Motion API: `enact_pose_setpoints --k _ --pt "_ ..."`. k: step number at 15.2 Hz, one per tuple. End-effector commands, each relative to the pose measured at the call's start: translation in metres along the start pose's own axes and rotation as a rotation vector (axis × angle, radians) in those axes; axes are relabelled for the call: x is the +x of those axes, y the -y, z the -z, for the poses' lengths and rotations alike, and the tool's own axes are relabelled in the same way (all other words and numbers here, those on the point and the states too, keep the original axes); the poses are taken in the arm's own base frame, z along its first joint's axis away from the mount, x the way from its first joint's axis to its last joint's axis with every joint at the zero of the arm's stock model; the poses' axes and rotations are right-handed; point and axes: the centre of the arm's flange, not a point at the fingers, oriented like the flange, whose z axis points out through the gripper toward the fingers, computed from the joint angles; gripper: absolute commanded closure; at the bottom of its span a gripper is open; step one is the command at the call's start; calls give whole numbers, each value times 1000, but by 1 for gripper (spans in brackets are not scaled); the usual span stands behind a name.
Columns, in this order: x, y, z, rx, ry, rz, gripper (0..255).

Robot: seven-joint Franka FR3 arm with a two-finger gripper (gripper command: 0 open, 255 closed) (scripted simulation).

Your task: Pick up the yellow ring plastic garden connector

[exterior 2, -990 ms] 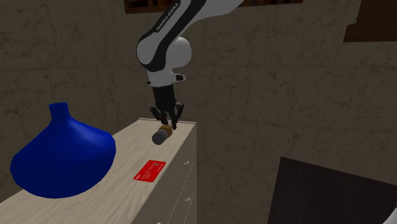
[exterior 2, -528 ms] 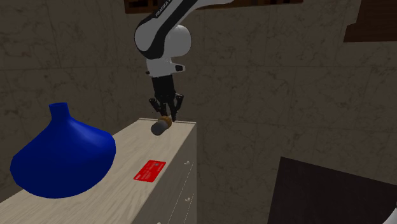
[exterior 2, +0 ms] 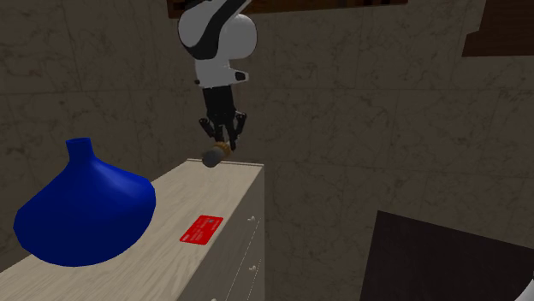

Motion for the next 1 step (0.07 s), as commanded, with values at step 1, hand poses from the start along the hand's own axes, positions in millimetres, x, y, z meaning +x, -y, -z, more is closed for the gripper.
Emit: enact_pose_setpoints --k 1 --pt "1 0 3 0 0 0 255"
